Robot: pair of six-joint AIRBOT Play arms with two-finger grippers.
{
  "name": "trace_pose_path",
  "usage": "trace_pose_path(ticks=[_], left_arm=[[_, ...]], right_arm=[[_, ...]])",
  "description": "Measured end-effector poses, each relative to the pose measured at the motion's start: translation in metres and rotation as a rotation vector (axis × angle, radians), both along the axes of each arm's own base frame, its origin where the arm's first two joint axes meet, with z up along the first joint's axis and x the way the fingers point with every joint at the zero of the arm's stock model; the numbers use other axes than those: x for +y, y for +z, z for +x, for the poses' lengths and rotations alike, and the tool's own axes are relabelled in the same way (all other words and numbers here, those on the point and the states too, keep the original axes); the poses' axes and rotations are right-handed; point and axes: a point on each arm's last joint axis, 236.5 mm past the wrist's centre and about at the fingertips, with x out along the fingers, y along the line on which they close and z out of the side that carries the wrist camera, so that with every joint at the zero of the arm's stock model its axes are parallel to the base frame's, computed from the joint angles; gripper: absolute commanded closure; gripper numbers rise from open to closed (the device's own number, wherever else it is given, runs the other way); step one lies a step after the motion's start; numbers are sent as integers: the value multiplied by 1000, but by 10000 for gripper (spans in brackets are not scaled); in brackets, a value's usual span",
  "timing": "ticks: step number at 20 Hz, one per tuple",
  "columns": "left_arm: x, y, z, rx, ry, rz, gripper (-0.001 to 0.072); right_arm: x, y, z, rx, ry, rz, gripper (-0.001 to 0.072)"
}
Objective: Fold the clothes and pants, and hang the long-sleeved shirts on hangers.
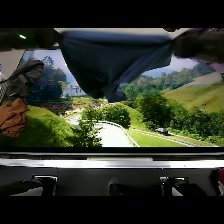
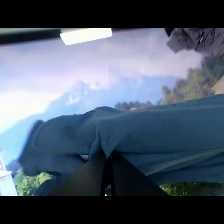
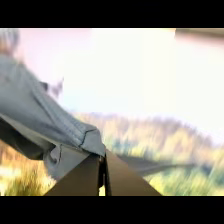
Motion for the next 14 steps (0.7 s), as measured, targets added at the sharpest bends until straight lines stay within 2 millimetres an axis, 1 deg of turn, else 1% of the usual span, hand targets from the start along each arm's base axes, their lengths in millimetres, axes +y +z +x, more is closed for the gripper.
trace_pose_path(ticks=[1,2,4,6,7,8,9,10,11,12,13,14], left_arm=[[5,21,-16,-41,6,3,695],[8,39,-34,-77,9,0,695],[16,70,-69,-137,18,-19,694],[22,92,-95,-179,28,-43,694],[25,101,-107,-196,34,-57,694],[26,106,-113,-206,36,-62,695],[28,109,-116,-213,43,-67,694],[30,109,-116,-214,51,-70,695],[32,108,-111,-213,66,-68,695],[34,104,-102,-207,82,-65,695],[36,96,-88,-193,103,-58,694],[38,85,-70,-172,128,-48,694]], right_arm=[[-4,32,-18,-78,-7,4,688],[-7,58,-37,-144,-11,7,687],[-13,94,-71,-239,-22,16,687],[-16,116,-98,-301,-26,36,687],[-18,123,-107,-318,-32,44,687],[-19,128,-113,-330,-35,54,687],[-19,129,-115,-331,-37,64,687],[-19,128,-112,-324,-39,70,687],[-18,124,-105,-306,-42,72,687],[-17,116,-94,-277,-44,74,687],[-15,104,-78,-236,-43,69,687],[-13,91,-61,-193,-44,64,687]])
